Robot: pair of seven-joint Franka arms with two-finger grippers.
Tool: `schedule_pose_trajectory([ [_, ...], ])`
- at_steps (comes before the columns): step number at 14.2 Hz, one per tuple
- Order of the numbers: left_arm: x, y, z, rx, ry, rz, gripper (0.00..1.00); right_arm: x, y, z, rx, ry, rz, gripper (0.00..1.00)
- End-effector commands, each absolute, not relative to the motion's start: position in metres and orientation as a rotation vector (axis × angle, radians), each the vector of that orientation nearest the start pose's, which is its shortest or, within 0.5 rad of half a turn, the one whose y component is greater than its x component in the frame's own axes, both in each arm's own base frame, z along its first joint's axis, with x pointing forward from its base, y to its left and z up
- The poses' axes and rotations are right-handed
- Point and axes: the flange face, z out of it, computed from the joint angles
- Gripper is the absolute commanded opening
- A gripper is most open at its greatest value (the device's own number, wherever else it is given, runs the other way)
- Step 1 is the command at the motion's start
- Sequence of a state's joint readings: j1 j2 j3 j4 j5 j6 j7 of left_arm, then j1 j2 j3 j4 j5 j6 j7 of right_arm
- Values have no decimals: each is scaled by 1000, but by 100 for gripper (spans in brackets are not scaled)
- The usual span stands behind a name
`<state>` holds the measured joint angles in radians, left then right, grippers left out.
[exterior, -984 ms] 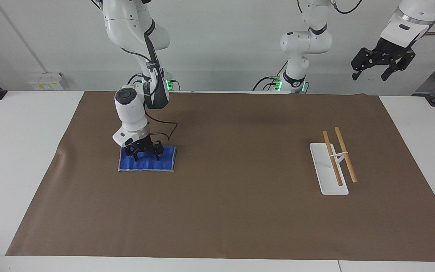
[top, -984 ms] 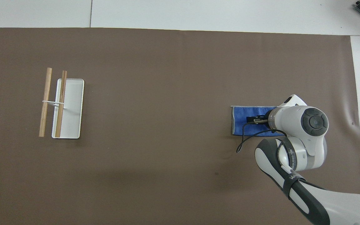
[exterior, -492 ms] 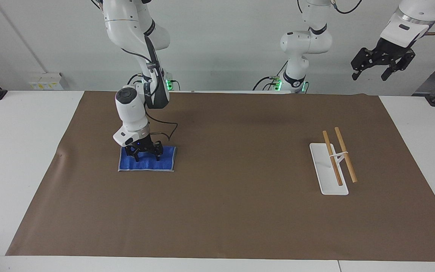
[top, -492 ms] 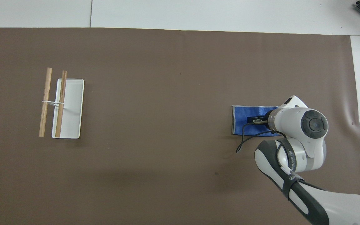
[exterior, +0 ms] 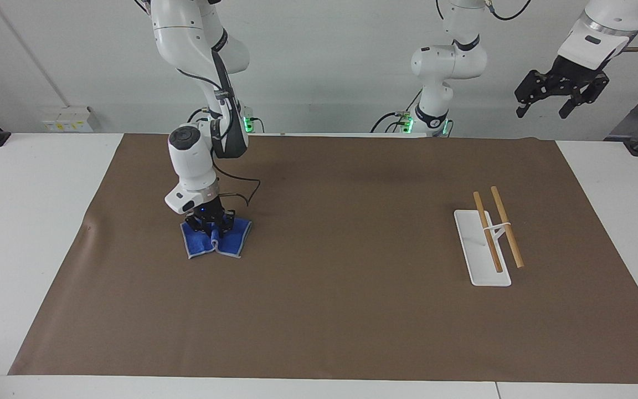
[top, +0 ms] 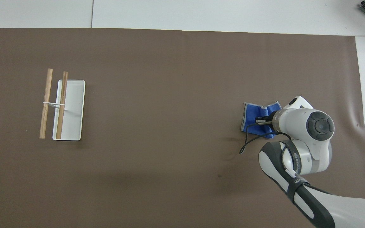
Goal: Right arm passes towel to left arm to hang
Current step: 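Lift the towel with the right gripper while the left gripper reaches in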
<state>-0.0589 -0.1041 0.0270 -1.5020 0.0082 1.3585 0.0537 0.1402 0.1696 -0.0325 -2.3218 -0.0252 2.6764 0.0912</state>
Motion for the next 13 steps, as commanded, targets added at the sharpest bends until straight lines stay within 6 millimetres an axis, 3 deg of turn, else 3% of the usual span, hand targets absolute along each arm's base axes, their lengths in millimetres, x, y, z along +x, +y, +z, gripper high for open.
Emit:
schedule_pose_trajectory([
  [1,490,-11,693,-3118,118,39,100,537,62,286,-3121,-31,-286,0],
  [5,490,-11,693,-3118,118,39,100,554,85,324,-3121,-165,-228,0],
  [11,490,-11,693,-3118,118,39,100,583,115,428,-2881,0,-247,0],
  [13,490,-11,693,-3118,118,39,100,583,131,460,-2788,31,-276,0],
])
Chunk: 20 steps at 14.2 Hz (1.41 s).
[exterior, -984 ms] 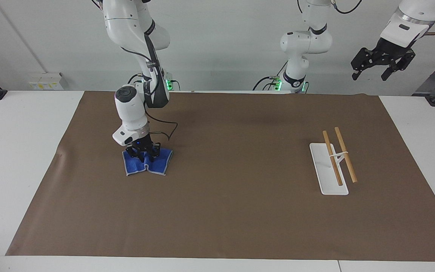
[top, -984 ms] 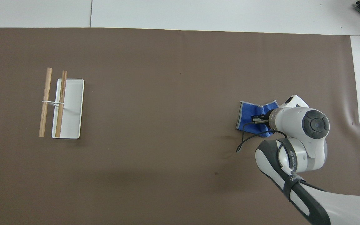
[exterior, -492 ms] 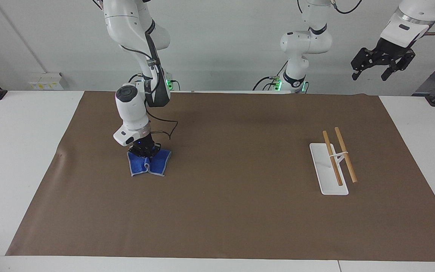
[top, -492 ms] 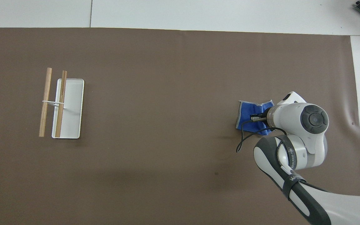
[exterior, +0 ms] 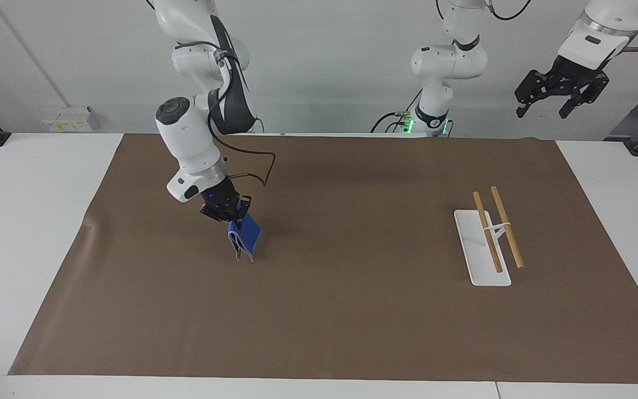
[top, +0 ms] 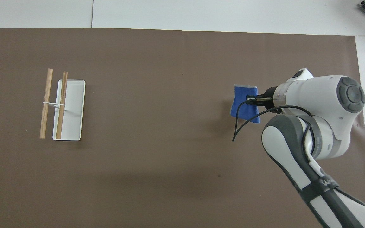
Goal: Right arm passes towel to left arm to hang
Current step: 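Lift the towel with the right gripper while the left gripper reaches in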
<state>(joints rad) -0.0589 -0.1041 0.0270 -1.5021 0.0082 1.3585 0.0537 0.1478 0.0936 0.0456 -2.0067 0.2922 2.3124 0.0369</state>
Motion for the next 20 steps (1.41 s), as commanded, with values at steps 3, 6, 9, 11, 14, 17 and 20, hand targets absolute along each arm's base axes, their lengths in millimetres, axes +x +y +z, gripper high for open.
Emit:
schedule_pose_trajectory([
  [3,490,-11,693,-3118,120,36,100,577,137,499,-2621,127,-266,0],
  [6,490,-18,694,-3118,140,26,100,567,143,528,-2400,240,-230,0],
  [9,486,-17,693,-3118,130,67,100,563,155,541,-2179,347,-179,0],
  [11,484,-26,692,-3120,152,69,100,559,168,547,-2091,370,-152,0],
  [14,479,-49,675,-3207,86,49,100,549,196,546,-1951,419,-90,0],
  [17,474,-77,655,-3342,-299,1,100,547,221,543,-1823,500,-96,0],
  [20,475,-102,654,-3410,-573,41,100,554,223,532,-1732,533,-89,0],
])
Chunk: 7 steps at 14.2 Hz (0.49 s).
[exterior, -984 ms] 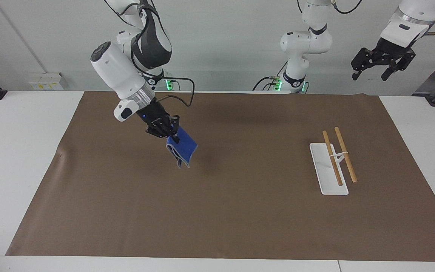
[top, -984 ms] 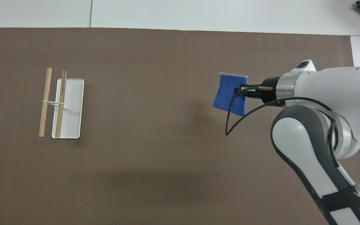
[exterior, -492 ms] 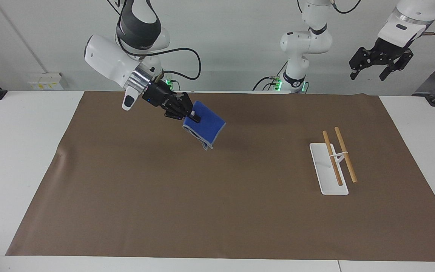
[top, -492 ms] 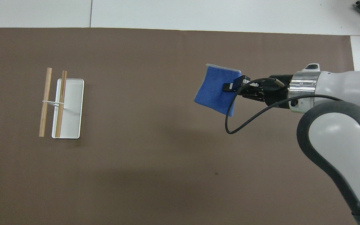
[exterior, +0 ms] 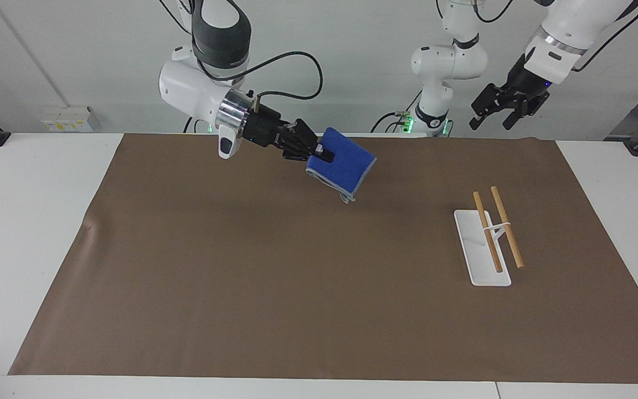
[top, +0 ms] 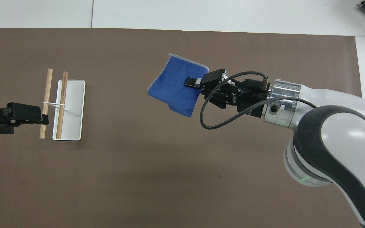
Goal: Right arm passes towel to left arm to hang
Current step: 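Carry the towel toward the left gripper while the left gripper approaches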
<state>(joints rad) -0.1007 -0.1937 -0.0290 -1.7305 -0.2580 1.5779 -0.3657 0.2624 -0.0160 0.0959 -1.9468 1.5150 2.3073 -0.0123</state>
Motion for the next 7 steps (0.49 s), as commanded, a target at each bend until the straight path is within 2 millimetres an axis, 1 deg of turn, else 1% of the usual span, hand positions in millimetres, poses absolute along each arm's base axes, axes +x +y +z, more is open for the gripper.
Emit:
schedule_pose_trajectory([
  [1,474,-113,656,-3434,-650,64,100,559,225,527,-1715,549,-79,0],
  [2,474,-121,659,-3440,-784,73,100,564,226,523,-1684,564,-73,0],
  [3,474,-136,662,-3449,-886,65,100,567,228,521,-1649,573,-72,0],
  [4,476,-145,663,-3460,-984,54,100,568,229,519,-1616,585,-69,0],
  [6,472,-177,666,-3490,-1139,82,100,568,231,519,-1576,601,-63,0],
  [7,469,-191,666,-3494,-1222,86,100,564,243,519,-1549,605,-40,0],
])
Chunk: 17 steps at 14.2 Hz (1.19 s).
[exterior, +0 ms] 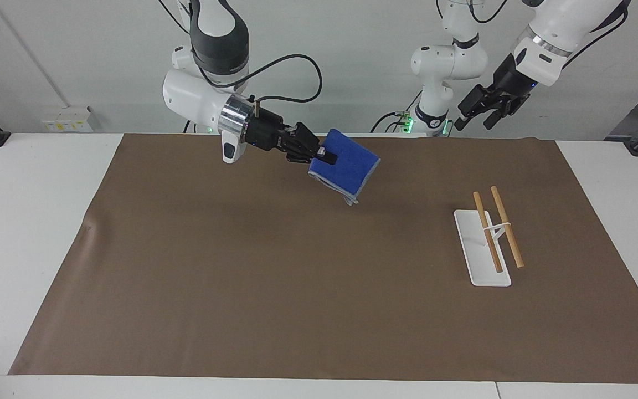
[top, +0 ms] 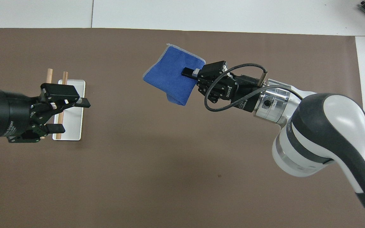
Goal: Right arm passes towel to left arm to hang
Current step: 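Carry the towel toward the left gripper while the left gripper approaches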
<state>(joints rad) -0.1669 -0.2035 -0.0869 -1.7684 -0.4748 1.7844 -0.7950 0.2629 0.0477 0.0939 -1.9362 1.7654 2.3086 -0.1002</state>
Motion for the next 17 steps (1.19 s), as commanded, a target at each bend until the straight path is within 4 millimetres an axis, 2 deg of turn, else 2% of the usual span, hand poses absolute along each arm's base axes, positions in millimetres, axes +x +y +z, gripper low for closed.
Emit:
schedule_pose_trajectory([
  [1,467,-207,665,2368,904,-59,100,561,247,520,-1514,612,-34,0],
  [3,468,-229,667,2219,1022,-51,100,561,248,520,-1504,597,-52,0],
  [5,467,-251,667,2122,1079,-16,100,552,264,521,-1517,555,-47,0],
  [6,470,-257,667,2075,1105,3,100,551,265,520,-1519,551,-49,0],
  [9,478,-281,653,2020,1122,25,100,551,265,520,-1521,544,-57,0],
  [14,486,-278,632,1980,1161,70,100,551,266,521,-1526,512,-84,0],
  [17,500,-279,622,1941,1173,126,100,550,265,521,-1528,507,-89,0],
])
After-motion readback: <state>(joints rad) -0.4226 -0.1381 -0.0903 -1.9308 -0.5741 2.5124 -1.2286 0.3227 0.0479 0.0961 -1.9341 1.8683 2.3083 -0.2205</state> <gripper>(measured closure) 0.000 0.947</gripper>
